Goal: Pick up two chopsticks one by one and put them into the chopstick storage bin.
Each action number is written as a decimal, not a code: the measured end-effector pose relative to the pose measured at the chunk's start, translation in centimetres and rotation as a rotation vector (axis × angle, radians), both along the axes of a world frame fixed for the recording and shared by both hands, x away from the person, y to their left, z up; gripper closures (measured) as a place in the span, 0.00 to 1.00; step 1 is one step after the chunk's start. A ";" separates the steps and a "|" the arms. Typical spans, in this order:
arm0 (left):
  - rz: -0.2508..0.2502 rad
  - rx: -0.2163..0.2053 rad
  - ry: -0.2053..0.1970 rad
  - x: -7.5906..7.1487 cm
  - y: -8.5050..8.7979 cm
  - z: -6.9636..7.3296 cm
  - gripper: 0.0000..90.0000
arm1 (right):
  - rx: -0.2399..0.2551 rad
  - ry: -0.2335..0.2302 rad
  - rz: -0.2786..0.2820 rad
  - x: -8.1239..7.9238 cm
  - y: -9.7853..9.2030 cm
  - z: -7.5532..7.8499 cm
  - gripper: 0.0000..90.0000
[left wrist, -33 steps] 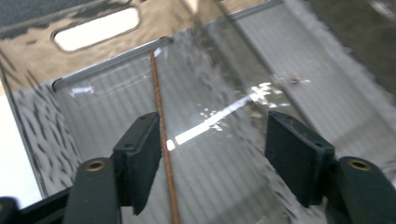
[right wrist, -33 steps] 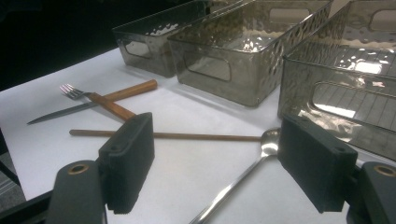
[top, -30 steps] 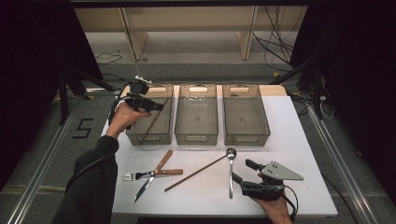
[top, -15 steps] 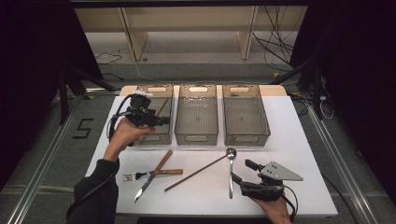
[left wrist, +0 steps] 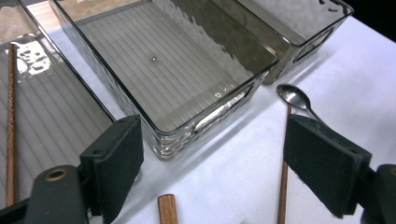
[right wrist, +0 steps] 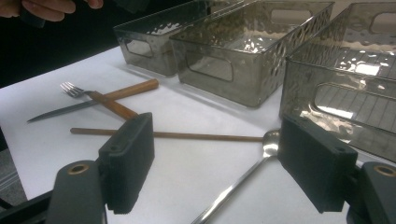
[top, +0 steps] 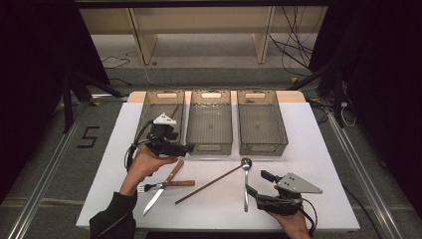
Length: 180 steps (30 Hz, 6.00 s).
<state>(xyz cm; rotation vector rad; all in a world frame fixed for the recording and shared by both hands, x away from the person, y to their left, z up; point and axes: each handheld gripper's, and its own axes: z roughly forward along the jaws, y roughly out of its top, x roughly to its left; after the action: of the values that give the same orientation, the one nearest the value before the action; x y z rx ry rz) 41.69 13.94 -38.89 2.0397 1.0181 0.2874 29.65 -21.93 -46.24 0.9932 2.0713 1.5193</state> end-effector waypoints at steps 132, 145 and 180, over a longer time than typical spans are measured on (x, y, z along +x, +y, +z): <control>0.045 0.138 0.010 6.4 4.1 4.6 0.94 | -0.001 0.009 0.001 0.1 0.0 -0.2 0.31; 0.154 0.192 0.019 11.5 6.2 3.5 0.94 | 0.004 0.012 0.004 0.2 -0.2 -0.2 0.31; 0.222 0.196 0.092 13.0 8.1 -1.4 0.94 | 0.007 0.014 0.005 0.2 -0.1 -0.2 0.31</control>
<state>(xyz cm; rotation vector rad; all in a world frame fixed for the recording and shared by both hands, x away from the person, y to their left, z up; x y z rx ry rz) 54.67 22.08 -40.32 2.1307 1.3217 0.4272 29.82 -21.99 -46.46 1.0037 2.0813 1.5271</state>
